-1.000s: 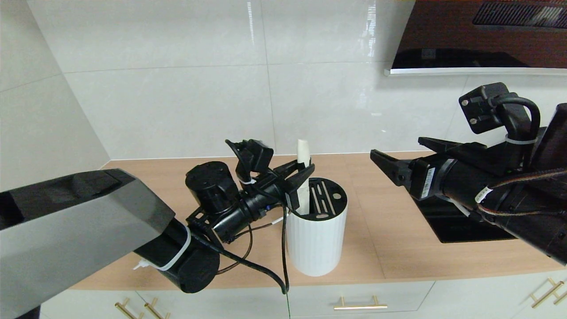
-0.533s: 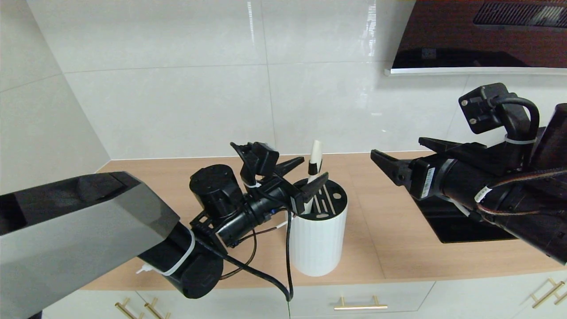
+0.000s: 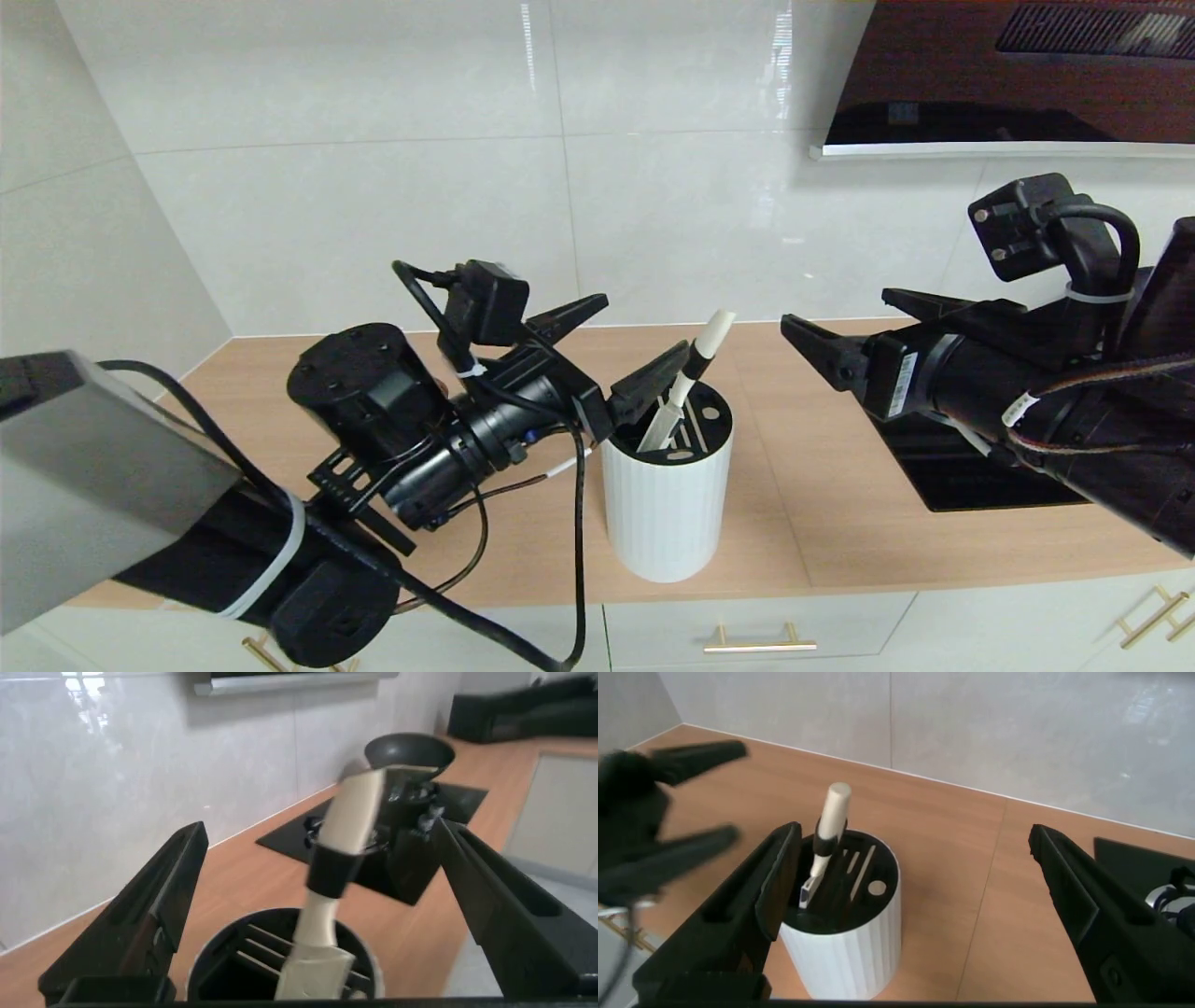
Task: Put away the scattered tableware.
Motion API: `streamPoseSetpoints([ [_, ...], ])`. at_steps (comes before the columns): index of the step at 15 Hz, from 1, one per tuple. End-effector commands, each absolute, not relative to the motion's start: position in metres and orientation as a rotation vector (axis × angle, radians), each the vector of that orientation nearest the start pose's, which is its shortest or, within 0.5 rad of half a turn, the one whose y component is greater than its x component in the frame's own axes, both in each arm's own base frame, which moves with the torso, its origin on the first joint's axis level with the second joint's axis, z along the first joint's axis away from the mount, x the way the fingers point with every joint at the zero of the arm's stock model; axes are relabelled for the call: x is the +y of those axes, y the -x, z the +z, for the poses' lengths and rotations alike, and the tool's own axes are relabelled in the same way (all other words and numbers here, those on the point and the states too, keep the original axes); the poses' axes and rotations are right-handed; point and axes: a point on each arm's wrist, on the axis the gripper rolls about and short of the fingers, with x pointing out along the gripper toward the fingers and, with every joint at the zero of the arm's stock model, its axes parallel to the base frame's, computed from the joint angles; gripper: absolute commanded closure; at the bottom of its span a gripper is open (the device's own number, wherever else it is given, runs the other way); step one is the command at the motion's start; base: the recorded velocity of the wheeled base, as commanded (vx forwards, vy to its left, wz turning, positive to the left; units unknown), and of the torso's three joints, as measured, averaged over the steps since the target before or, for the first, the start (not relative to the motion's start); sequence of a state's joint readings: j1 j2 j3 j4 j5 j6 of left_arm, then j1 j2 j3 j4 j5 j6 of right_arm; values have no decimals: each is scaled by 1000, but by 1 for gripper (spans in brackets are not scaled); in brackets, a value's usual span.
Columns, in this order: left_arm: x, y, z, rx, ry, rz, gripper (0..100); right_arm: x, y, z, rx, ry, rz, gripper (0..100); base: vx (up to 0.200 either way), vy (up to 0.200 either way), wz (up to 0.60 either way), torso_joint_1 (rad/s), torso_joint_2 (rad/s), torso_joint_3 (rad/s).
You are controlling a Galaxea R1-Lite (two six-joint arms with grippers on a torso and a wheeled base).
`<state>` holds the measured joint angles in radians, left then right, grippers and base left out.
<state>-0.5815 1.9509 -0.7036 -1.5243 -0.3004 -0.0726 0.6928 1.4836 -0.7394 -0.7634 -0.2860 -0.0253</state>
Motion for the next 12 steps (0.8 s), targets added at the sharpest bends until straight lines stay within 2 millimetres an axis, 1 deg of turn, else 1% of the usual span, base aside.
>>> streamPoseSetpoints([
  [1,-178,-259,190,-305,133,-889,0,158,-200,239,-26,15,406,0,0,0,0,0,0,0],
  [4,-165,-242,221,-342,234,-900,0,156,-199,240,-31,12,403,0,0,0,0,0,0,0],
  [5,-155,-237,230,-356,262,-889,0,153,-198,244,-43,6,391,0,0,0,0,0,0,0],
  [6,-144,-230,239,-370,303,-876,0,143,-194,250,-67,-6,369,0,0,0,0,0,0,0],
  [7,-124,-219,244,-380,320,-818,0,131,-188,253,-79,-18,343,0,0,0,0,0,0,0],
  [8,-100,-208,243,-357,304,-743,0,115,-180,250,-84,-19,307,0,0,0,0,0,0,0],
  [9,-77,-186,243,-313,293,-678,0,96,-166,250,-101,-25,266,0,0,0,0,0,0,0],
  [11,-42,-134,246,-224,275,-563,0,61,-134,241,-119,-22,187,0,0,0,0,0,0,0],
  [12,-32,-115,245,-176,272,-520,0,50,-122,236,-113,-17,156,0,0,0,0,0,0,0],
])
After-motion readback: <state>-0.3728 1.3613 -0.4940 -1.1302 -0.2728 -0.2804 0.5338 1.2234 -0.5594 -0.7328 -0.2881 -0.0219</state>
